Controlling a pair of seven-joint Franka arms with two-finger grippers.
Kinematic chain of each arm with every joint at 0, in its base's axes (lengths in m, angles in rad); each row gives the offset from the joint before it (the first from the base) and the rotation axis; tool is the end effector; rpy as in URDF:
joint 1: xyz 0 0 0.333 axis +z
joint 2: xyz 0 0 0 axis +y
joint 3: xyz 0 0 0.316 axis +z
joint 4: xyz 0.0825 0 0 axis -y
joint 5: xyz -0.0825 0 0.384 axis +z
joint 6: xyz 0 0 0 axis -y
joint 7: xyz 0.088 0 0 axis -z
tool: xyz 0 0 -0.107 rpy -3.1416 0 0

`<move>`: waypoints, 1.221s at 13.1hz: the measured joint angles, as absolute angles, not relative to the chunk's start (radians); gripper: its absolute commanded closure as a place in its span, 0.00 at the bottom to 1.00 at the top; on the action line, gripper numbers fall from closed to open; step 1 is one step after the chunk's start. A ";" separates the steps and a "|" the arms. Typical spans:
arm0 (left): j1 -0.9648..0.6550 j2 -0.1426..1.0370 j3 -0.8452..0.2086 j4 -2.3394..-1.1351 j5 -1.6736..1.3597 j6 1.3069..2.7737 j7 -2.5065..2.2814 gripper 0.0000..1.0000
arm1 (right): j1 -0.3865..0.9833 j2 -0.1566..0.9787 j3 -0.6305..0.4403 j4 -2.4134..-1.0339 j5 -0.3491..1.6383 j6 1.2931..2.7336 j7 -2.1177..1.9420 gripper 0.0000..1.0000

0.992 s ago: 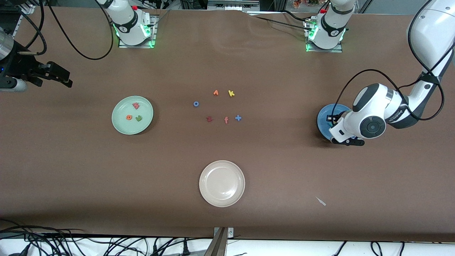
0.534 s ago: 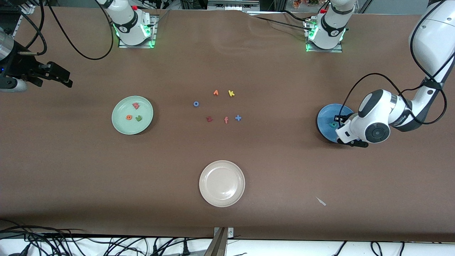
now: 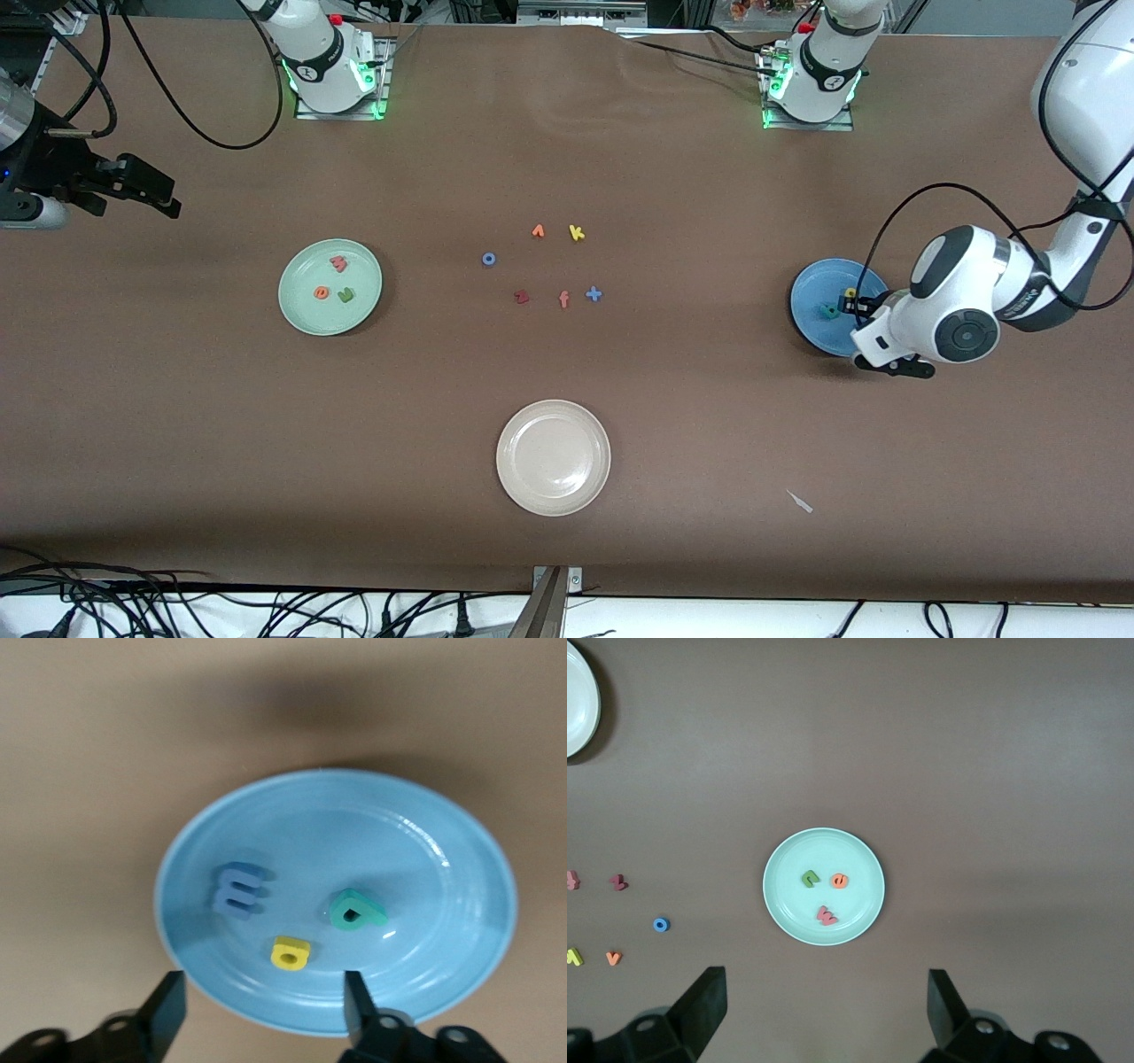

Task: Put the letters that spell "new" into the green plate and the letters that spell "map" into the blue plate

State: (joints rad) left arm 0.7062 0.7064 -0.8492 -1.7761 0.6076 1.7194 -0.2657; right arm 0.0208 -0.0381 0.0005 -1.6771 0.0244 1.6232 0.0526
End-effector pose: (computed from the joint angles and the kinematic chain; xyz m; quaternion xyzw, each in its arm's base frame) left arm 0.5977 0.0028 0.2365 -0.9710 0.0643 0.2215 0.0628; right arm 0.5453 0.0141 0.5997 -0.9998 0.0164 0.0083 0.0119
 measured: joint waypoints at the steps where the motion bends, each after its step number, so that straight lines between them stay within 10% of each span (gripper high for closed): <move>1: 0.705 0.696 -0.872 -1.729 0.608 1.661 -0.266 0.00 | 0.021 -0.038 0.000 -1.677 0.024 1.623 0.053 0.00; 11: 0.530 0.673 -0.914 -1.275 0.530 1.343 -0.226 0.00 | 0.021 -0.036 0.000 -1.676 0.025 1.624 0.053 0.00; 16: 0.322 0.663 -0.638 -1.084 0.357 1.274 -0.149 0.00 | 0.021 -0.036 0.000 -1.676 0.025 1.624 0.053 0.00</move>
